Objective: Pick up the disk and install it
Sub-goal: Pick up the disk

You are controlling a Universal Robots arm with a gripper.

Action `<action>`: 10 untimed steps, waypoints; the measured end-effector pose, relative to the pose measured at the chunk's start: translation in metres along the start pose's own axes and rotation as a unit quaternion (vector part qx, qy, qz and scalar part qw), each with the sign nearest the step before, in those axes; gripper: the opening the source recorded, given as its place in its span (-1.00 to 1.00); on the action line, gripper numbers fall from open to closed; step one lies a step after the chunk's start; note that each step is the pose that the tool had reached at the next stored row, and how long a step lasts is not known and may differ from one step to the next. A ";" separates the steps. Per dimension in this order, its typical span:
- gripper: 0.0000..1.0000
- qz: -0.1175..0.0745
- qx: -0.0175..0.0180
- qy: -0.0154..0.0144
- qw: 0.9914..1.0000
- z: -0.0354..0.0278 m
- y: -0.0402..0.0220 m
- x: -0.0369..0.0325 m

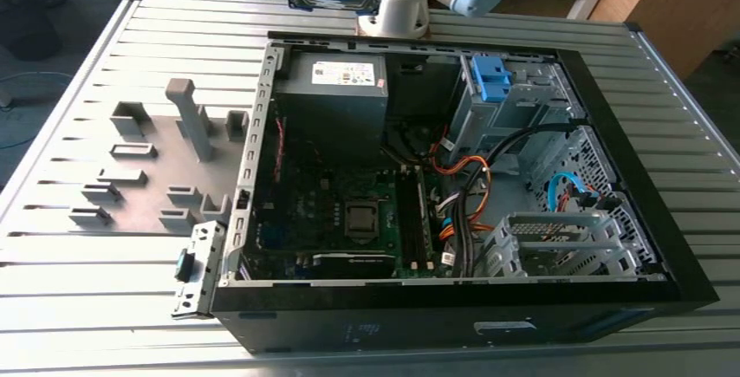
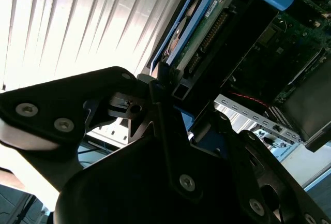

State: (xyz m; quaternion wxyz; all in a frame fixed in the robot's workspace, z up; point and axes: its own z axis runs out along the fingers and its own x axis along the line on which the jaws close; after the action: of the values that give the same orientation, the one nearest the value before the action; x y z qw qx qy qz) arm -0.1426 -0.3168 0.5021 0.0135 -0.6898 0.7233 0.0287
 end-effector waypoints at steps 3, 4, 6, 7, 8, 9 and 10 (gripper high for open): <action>-0.27 0.000 0.000 0.000 1.000 0.0000 -0.0018 -0.0001; -0.27 0.000 0.000 0.000 1.000 0.0000 -0.0024 -0.0001; -0.27 0.000 0.000 0.000 1.000 0.0000 -0.0034 -0.0001; -0.27 0.000 0.000 0.000 1.000 -0.0001 -0.0040 -0.0002; -0.27 0.000 0.000 0.000 1.000 -0.0001 -0.0045 -0.0002; -0.27 0.000 0.000 0.000 1.000 -0.0001 -0.0050 -0.0002; -0.27 0.000 0.000 0.000 1.000 -0.0001 -0.0055 -0.0002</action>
State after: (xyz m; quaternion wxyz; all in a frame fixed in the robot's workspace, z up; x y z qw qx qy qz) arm -0.1372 -0.3168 0.5021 0.0135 -0.6898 0.7233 0.0287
